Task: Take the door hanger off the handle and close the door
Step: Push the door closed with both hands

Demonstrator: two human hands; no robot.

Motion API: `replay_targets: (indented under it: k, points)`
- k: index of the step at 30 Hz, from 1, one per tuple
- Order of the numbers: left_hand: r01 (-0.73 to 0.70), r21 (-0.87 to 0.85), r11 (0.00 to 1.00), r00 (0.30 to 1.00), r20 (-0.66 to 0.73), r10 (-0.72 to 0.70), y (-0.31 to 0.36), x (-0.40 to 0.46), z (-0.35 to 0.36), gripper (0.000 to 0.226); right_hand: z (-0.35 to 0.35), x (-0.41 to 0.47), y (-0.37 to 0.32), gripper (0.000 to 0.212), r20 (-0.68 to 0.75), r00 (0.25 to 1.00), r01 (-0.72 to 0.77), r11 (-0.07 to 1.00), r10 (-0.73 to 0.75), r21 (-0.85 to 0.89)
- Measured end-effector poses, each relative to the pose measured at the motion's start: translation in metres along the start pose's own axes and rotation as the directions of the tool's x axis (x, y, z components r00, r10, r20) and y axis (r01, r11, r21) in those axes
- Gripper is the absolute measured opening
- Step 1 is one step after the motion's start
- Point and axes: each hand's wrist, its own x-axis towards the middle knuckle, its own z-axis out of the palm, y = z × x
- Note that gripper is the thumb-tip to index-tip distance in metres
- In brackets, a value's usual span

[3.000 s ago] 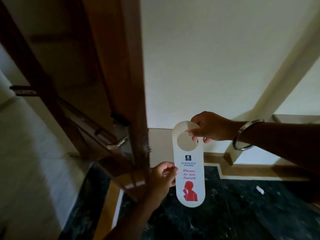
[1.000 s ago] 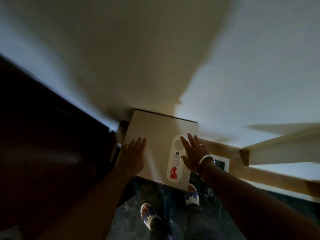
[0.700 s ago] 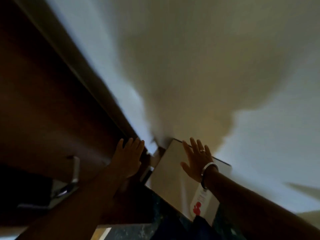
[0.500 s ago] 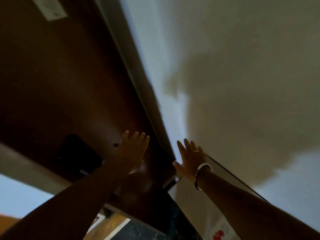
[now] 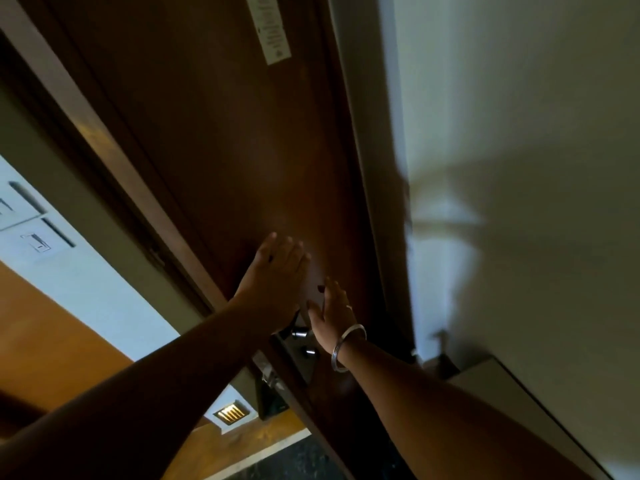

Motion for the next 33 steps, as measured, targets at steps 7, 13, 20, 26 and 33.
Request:
replay_targets:
  k: [7,13,20,26,33]
  points:
    - [-0.028,-0.105,0.994,0.99,-0.137,0.014,-0.013,-0.001,0.035,0.088,0.032,0.011,-0.005,0.06,-0.102,0.994,0.053,0.988,-0.038,0.145]
    - [-0.074,-0.156,0.985,0.969,-0.246,0.034,-0.04,-0.008,0.079,0.086,0.072,0.024,-0.019,0.06,-0.149,0.987,0.069,0.995,-0.058,0.071]
    - [-0.046,-0.237,0.971,0.97,-0.243,-0.013,-0.081,-0.017,0.136,0.088,0.131,0.052,-0.04,0.066,-0.158,0.979,0.114,0.987,-0.132,-0.118]
    - [0.016,-0.274,0.962,0.973,-0.216,-0.078,-0.12,-0.016,0.185,0.089,0.178,0.081,-0.059,0.078,-0.121,0.985,0.099,0.978,-0.123,-0.186]
    - [0.145,-0.335,0.931,0.949,-0.218,-0.226,-0.16,0.0,0.257,0.082,0.214,0.141,-0.09,0.085,0.022,0.969,0.234,0.887,-0.246,-0.399]
